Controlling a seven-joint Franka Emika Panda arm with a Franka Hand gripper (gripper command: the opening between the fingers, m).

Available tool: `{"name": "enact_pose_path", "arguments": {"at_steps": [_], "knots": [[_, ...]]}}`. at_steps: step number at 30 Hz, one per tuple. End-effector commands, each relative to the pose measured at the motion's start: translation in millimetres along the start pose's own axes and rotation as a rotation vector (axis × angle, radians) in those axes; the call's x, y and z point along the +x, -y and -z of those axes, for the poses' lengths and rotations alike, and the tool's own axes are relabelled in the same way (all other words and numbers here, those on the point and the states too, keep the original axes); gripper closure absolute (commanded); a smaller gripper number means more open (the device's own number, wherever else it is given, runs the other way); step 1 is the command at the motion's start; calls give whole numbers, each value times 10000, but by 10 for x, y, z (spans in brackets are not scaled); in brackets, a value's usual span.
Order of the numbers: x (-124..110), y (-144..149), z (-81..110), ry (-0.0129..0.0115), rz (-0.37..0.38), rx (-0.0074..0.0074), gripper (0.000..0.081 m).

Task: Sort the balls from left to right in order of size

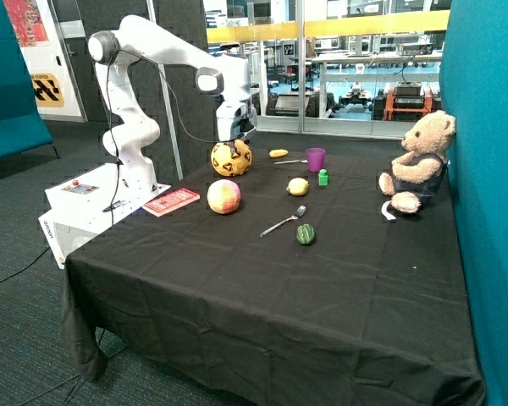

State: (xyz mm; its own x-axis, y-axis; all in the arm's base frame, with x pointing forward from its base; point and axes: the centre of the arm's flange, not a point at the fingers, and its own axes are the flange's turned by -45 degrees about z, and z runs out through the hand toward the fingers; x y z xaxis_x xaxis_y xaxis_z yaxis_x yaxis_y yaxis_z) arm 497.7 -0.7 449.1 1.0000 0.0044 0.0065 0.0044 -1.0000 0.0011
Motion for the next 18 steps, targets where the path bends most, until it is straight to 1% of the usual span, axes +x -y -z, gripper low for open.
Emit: {"name": "enact_pose_path", "arguments": {"at_steps": [1,3,4,5,6,7,8,10,12,18], "knots": [[24,7,9,60,5256,28,0],[47,7,14,60,5166,27,0],[57,5,16,60,5166,27,61],[67,2,18,60,5147,27,248],[76,-1,20,60,5137,27,333],[84,-3,22,60,5136,27,375],[89,-4,24,60,5150,27,394],[91,3,27,60,5213,27,384],[80,17,26,60,5340,28,392],[-21,134,15,60,5822,29,402]]}}
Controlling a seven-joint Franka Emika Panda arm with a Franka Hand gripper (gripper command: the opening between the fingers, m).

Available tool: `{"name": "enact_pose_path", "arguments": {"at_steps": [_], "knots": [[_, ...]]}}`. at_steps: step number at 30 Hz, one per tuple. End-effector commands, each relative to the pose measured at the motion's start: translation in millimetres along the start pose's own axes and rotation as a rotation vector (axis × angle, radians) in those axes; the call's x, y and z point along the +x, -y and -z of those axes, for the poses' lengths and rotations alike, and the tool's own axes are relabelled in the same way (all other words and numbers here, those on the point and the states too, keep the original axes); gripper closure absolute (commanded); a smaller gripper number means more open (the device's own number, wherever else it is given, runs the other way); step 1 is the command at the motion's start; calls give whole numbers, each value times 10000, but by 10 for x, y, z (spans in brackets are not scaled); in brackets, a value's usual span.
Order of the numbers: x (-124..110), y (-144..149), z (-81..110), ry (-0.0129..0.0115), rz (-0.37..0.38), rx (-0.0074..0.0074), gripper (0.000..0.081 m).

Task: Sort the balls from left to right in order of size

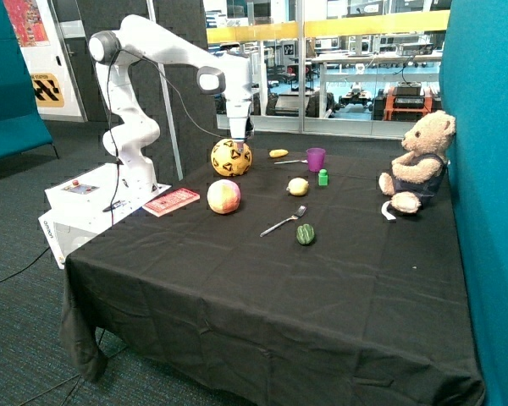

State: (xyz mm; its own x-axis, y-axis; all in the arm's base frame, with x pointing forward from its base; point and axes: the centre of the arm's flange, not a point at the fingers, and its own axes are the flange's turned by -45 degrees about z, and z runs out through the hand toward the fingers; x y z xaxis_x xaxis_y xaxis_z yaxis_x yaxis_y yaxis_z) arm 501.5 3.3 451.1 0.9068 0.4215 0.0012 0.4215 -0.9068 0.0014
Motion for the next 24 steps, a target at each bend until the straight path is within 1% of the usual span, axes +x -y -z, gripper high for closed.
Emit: {"name": "enact_pose_path", "arguments": {"at_steps": [1,4,6,7,9,10,12,16,21,24], "knots": [[-26,148,-8,11,1637,15,397],[-50,225,-15,11,1785,15,452],[-79,302,-25,11,2017,15,423],[-95,338,-30,11,2109,15,422],[-121,396,-38,11,2236,15,460],[-138,426,-42,11,2354,15,434],[-187,501,-49,11,2619,16,413],[-267,639,-67,10,3040,16,391],[-313,777,-64,10,3547,16,374],[-325,850,-55,10,3778,16,344]]}}
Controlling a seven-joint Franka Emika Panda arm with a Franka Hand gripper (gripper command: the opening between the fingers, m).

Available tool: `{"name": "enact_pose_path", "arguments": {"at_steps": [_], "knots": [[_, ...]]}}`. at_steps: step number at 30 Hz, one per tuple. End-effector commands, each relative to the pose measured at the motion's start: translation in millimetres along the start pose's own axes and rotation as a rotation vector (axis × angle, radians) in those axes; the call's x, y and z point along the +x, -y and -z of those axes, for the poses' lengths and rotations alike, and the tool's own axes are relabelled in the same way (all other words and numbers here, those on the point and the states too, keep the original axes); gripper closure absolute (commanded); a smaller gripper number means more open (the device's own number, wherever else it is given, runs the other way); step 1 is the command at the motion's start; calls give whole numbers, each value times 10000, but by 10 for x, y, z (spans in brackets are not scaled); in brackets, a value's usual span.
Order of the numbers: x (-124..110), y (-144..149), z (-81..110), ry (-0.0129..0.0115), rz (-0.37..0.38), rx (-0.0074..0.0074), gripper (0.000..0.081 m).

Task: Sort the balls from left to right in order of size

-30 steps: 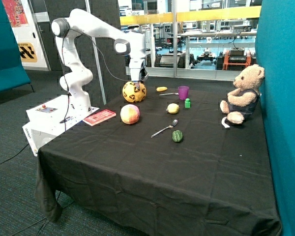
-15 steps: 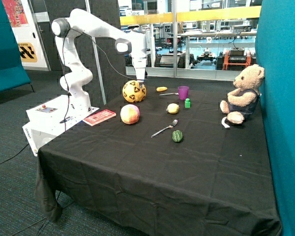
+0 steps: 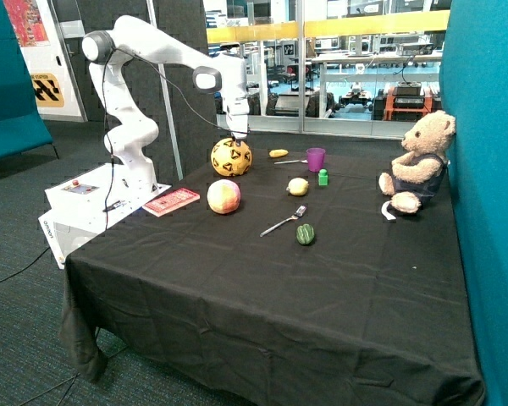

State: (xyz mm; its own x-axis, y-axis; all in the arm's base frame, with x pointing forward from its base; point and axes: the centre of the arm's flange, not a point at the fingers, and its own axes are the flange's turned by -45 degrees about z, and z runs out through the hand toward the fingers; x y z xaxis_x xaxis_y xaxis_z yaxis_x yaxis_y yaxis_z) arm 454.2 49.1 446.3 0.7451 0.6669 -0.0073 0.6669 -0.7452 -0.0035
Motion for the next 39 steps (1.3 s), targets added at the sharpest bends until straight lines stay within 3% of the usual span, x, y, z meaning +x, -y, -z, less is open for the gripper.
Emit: {"name": "enact_pose_path", "arguments": {"at_steps": [1,4,8,13,15,17,18,20,23,26,39], "knots": [[-8,285,-12,-71,989,-39,317],[13,347,-17,-71,1175,-39,279],[42,456,-33,-70,1588,-41,164],[66,663,-57,-69,2208,-43,102],[71,740,-60,-68,2434,-44,147],[73,843,-59,-67,2779,-45,242],[70,912,-58,-67,3064,-46,152],[65,1013,-57,-66,3274,-47,150],[58,1088,-59,-66,3438,-47,67],[43,1160,-65,-66,3644,-48,126],[-11,1398,-83,-64,4224,-50,102]]}}
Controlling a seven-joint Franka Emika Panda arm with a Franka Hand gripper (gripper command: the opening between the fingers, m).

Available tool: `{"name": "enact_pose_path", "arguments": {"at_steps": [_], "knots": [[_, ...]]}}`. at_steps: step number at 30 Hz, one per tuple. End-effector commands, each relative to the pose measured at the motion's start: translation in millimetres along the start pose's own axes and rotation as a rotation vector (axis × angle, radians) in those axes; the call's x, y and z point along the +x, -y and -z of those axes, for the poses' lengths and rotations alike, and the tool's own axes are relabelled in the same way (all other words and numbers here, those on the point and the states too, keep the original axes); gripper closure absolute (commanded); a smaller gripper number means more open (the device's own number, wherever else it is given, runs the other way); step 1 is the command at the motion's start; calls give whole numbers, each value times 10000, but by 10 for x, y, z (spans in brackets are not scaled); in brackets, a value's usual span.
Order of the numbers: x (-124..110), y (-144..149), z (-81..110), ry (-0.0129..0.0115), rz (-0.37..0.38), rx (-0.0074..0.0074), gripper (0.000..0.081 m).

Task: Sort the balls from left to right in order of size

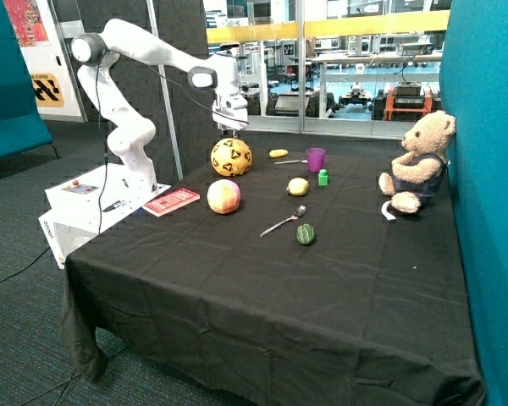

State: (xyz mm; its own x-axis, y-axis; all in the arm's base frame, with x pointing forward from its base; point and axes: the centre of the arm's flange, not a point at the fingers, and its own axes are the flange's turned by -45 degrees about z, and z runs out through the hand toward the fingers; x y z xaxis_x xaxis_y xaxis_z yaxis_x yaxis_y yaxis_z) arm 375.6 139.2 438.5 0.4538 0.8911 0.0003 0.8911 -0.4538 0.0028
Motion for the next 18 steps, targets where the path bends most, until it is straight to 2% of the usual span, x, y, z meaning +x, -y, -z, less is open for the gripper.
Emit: {"name": "enact_pose_path", "arguments": {"at_steps": [1,9,13,18], "knots": [[53,216,0,2,566,28,102],[133,452,-37,1,1222,28,295],[165,523,-74,1,1330,28,338],[175,559,-125,1,1305,28,344]]}}
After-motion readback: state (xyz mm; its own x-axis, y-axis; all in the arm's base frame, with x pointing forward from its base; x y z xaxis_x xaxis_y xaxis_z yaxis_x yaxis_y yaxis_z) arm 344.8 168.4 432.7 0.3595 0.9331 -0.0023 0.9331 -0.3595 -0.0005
